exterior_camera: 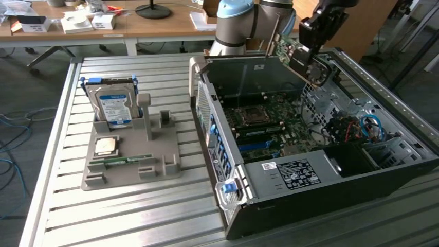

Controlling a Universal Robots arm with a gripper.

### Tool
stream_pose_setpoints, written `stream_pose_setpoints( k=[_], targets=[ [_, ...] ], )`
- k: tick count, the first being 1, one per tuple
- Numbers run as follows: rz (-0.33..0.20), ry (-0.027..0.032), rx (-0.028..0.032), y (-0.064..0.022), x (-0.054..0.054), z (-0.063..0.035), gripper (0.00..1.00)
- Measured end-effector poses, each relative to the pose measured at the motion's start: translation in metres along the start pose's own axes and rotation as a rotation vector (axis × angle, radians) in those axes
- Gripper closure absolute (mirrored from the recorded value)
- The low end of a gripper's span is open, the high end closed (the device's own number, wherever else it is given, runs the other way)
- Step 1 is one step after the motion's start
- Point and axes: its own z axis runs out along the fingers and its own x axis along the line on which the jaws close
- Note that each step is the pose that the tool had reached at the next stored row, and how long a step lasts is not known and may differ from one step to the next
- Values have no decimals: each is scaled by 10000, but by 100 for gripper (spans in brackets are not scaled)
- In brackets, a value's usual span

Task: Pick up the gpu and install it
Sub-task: 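Insert the gpu into the slot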

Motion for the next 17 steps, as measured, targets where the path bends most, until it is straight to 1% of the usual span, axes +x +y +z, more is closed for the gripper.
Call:
stream_pose_setpoints(
  k=[10,17],
  targets=[
    [-1707,85,-46,0,0,4,74],
    [-2706,134,-75,0,0,7,74]
  ],
)
